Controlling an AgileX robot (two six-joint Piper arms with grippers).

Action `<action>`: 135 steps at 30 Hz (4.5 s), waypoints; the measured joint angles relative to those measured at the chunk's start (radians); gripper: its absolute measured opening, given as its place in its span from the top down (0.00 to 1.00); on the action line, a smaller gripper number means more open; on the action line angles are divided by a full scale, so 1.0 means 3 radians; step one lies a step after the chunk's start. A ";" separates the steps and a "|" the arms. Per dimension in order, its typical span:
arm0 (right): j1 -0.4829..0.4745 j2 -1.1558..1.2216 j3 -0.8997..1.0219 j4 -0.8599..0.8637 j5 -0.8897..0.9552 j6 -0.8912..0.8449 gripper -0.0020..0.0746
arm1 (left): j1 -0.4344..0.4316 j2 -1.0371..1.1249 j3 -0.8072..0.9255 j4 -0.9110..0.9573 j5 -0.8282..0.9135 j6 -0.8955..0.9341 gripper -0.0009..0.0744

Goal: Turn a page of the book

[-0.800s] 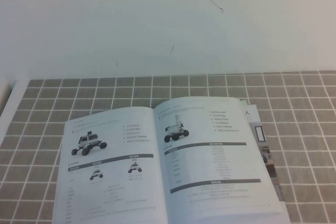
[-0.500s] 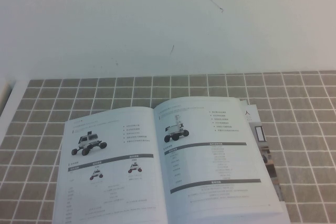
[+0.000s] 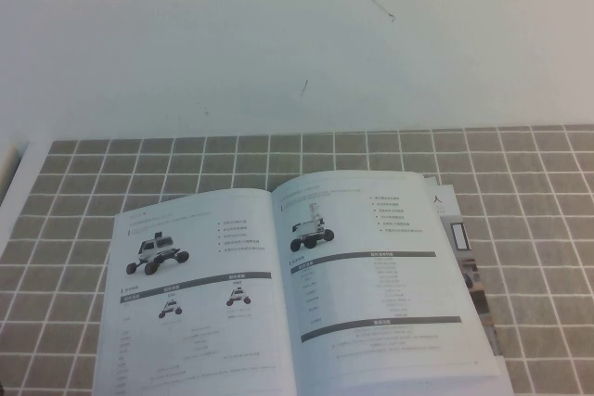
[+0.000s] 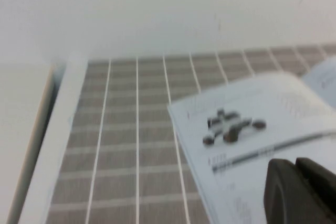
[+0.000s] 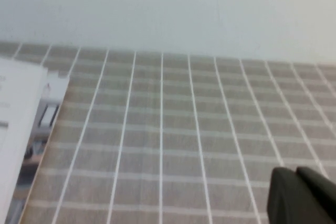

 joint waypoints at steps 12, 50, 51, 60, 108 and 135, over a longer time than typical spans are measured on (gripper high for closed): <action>0.0000 0.0000 0.0000 0.0059 -0.2030 0.0054 0.98 | 0.0000 0.0000 0.0000 0.0016 -0.2090 0.0000 0.99; 0.0000 0.2145 -0.1843 0.1528 -0.0213 -0.1088 0.98 | 0.0000 0.1798 -0.1806 -0.0592 0.0346 -0.0249 0.99; 0.0000 0.2301 -0.1959 0.1547 -0.0074 -0.1121 0.98 | 0.0000 0.1954 -0.1812 -0.0750 0.0323 -0.0249 0.99; 0.0000 0.3862 -0.2945 0.2109 0.1266 -0.2053 0.98 | -0.0109 0.3423 -0.2090 -0.1792 0.0693 0.0831 0.99; 0.0816 0.6917 -0.4337 0.2568 0.1841 -0.2292 0.39 | -0.0513 0.5806 -0.3023 -0.1365 0.0496 0.0693 0.99; 0.0821 0.6975 -0.4573 0.2673 0.2243 -0.2227 0.39 | -0.0602 0.6146 -0.3093 -0.1407 0.0441 0.0715 0.99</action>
